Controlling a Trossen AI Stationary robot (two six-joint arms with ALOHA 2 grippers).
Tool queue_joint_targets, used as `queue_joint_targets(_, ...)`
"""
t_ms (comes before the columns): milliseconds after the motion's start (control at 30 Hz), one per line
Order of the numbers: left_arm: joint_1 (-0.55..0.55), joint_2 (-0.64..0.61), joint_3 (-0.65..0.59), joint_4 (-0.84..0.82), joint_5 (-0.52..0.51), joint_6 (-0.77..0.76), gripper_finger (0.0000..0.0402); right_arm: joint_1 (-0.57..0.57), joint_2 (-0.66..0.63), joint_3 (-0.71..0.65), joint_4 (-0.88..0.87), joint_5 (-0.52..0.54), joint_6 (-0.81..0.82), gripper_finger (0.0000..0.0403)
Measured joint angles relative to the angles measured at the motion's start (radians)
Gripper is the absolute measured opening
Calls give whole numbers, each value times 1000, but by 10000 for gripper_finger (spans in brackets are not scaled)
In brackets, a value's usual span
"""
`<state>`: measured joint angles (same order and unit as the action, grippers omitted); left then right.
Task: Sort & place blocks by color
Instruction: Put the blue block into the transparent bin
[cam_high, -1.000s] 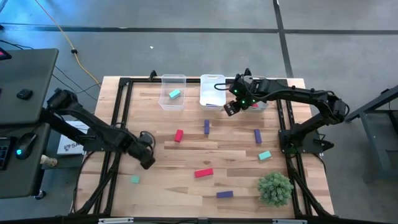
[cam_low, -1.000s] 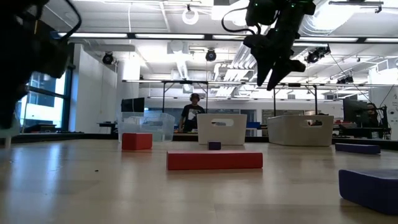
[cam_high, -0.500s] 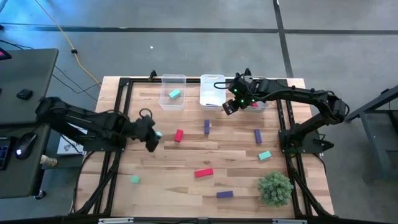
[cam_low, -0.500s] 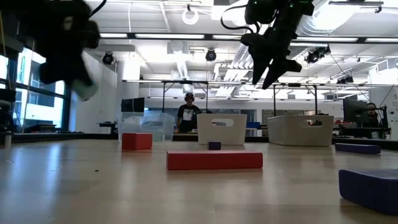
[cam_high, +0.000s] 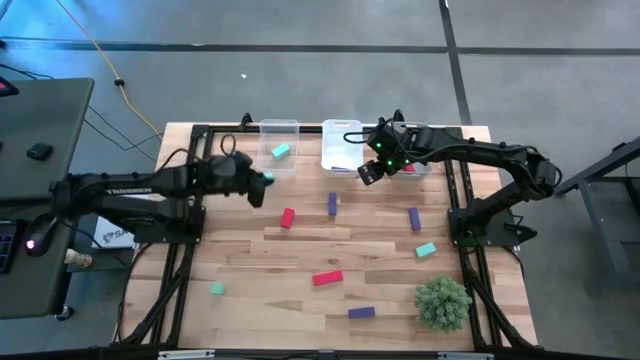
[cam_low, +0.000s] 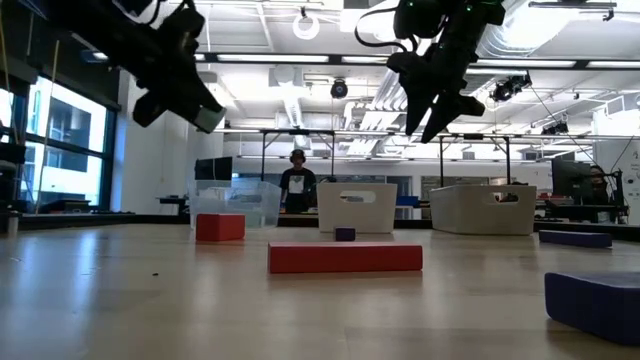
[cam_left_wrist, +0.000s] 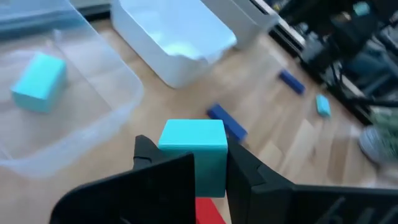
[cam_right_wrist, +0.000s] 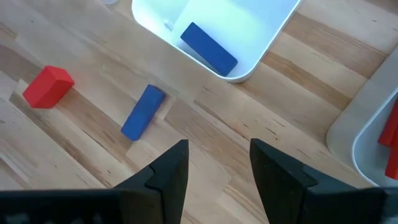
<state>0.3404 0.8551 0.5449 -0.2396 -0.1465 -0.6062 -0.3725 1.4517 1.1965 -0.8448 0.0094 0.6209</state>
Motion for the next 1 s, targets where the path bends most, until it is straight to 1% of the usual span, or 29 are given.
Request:
queue_joint_targets(200, 149, 0, 0, 71, 74, 85, 3, 0, 0, 0, 2, 0, -12, 161)
queue_joint_targets(367, 253, 0, 0, 131, 87, 124, 3, 0, 0, 0, 6, 1, -90, 161)
queue_joint_targets(433, 293, 0, 3, 138, 103, 135, 3, 0, 0, 0, 16, 1, -103, 161)
queue_joint_targets(533, 337, 19, 43, 120, 122, 172, 3, 0, 0, 0, 45, 1, -105, 161)
queue_joint_targets(700, 390, 105, 150, 63, 127, 242, 3, 0, 0, 0, 103, 1, -130, 161)
queue_joint_targets(833, 422, 209, 222, -6, 125, 291, 3, -1, 0, 0, 116, 1, -151, 161)
queue_joint_targets(1000, 440, 356, 279, -29, 125, 303, 3, 0, 0, 0, 116, 1, -151, 161)
